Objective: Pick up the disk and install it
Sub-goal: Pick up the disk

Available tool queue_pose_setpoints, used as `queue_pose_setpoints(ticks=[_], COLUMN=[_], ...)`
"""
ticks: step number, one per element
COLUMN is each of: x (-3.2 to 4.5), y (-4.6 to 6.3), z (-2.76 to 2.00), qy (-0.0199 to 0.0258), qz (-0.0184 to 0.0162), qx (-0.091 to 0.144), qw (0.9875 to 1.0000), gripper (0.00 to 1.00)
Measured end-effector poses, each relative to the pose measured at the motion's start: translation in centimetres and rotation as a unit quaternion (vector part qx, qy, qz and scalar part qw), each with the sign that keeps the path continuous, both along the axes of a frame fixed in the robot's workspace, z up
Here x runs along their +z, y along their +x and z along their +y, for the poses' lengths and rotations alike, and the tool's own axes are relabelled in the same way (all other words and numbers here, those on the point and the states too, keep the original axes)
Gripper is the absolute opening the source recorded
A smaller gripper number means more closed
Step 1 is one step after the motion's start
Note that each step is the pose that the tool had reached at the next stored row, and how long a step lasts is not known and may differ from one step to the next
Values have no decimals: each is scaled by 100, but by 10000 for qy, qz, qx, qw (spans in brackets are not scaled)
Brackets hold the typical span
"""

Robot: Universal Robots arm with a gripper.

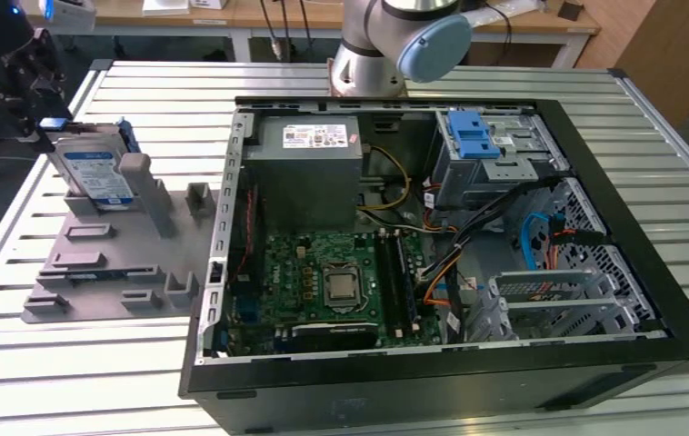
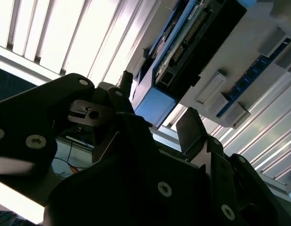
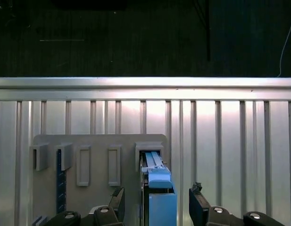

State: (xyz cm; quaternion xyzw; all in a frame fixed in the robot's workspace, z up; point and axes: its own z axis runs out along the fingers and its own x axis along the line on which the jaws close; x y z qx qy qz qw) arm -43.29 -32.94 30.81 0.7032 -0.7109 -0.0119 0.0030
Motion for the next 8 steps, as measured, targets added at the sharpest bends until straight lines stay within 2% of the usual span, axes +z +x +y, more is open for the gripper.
queue_pose_setpoints(ticks=[5, 8], x=[-51, -82], y=[-2, -2], z=[1, 1], qy=[0, 0], qz=[1, 1], qx=[165, 177], qw=[9999, 9998], gripper=[65, 65])
